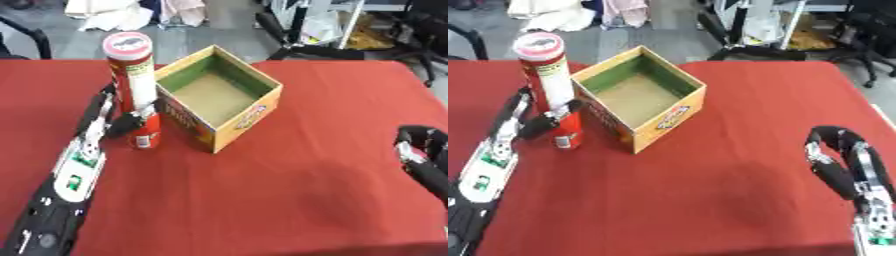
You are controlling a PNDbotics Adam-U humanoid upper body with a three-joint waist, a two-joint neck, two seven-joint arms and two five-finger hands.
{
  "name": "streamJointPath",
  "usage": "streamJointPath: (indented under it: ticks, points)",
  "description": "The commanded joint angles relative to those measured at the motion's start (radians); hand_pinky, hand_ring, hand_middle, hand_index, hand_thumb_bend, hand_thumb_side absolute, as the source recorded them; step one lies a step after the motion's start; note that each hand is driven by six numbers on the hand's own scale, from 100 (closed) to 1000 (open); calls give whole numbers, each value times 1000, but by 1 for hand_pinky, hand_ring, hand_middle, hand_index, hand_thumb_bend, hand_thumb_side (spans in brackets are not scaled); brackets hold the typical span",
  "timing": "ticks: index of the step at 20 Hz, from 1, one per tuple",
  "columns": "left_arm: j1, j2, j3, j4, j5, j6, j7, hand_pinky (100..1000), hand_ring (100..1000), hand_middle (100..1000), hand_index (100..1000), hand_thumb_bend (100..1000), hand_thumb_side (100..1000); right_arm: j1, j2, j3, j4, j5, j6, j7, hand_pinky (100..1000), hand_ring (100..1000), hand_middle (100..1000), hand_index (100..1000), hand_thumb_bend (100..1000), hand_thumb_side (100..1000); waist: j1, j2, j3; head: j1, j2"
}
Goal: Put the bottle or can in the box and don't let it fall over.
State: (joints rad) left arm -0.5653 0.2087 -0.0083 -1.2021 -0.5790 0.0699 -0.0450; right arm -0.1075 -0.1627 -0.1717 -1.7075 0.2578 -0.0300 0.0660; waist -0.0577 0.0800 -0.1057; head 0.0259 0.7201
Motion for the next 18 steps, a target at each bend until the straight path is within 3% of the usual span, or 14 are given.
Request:
streamJointPath:
  ticks: [1,7,10,11,12,18]
  points:
    - [-21,0,-1,6,-1,-7,-10,1000,955,861,817,466,601,-7,-16,-2,-11,-7,2,0,893,789,740,683,100,402,1,-17,-4,4,4]
    - [-14,1,4,20,67,-6,-16,998,942,833,526,100,248,-6,-15,-3,-11,-8,4,-1,894,789,740,683,100,411,2,-18,-6,5,8]
    - [-19,4,6,11,108,-8,0,989,928,818,486,100,158,-5,-15,-3,-10,-9,4,-2,893,789,740,683,100,415,2,-18,-8,4,9]
    - [-21,5,6,4,124,-8,9,987,924,814,473,100,250,-5,-15,-3,-10,-9,5,-2,893,789,740,683,100,416,2,-18,-8,4,9]
    - [-26,6,6,-3,140,-8,17,987,924,812,468,100,140,-5,-15,-3,-9,-9,5,-2,893,789,740,683,100,416,2,-18,-9,5,9]
    - [-100,19,6,-45,216,-8,32,984,921,812,462,100,151,-3,-15,2,-7,-11,4,1,894,789,739,683,100,421,1,-21,-18,14,11]
